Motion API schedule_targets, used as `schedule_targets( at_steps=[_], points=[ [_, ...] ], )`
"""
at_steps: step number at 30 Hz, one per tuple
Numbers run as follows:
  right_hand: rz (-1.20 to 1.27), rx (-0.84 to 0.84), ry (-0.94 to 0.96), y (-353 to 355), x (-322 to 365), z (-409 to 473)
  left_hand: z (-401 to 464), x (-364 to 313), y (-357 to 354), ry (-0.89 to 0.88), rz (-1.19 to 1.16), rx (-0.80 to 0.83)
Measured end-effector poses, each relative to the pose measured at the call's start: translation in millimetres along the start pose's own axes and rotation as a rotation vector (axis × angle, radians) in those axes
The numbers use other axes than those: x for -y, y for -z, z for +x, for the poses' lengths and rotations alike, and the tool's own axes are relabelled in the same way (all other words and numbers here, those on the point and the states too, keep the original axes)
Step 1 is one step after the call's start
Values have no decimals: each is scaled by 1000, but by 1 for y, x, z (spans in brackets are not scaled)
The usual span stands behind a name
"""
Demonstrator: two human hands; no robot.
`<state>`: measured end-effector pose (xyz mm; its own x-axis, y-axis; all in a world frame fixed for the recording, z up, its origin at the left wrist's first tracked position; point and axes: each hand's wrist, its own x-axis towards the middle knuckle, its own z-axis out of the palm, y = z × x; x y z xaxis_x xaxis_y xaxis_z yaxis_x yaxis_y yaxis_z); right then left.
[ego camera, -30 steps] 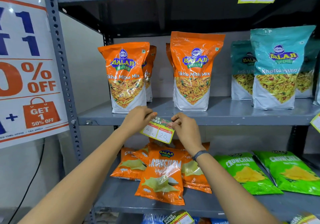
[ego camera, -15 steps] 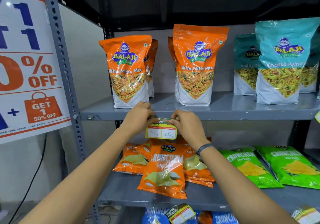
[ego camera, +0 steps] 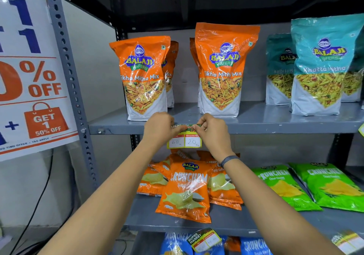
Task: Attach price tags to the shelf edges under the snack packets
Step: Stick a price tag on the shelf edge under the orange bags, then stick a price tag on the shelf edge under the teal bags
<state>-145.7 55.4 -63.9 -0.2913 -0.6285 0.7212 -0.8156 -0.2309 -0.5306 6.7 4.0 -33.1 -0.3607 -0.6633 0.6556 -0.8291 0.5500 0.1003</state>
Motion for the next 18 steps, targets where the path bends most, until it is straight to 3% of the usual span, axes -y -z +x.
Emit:
schedule_targets(
  at_steps=[5,9,11,14,18],
  points=[
    [19,-20,59,3,-5,-5,2,-5,-2,130,-70,8],
    [39,-89,59,23,-21,-14,-4,-22,1,150,157,-66],
    [41,-140,45,41,-35,-17,-5,-43,-1,99,213,-133],
    [53,-222,-4,78,-66,-21,-2,-94,-11,-23,103,-198],
    [25,-425,-100,148,-126,-28,10,-183,-37,-167,-115,-123]
  ],
)
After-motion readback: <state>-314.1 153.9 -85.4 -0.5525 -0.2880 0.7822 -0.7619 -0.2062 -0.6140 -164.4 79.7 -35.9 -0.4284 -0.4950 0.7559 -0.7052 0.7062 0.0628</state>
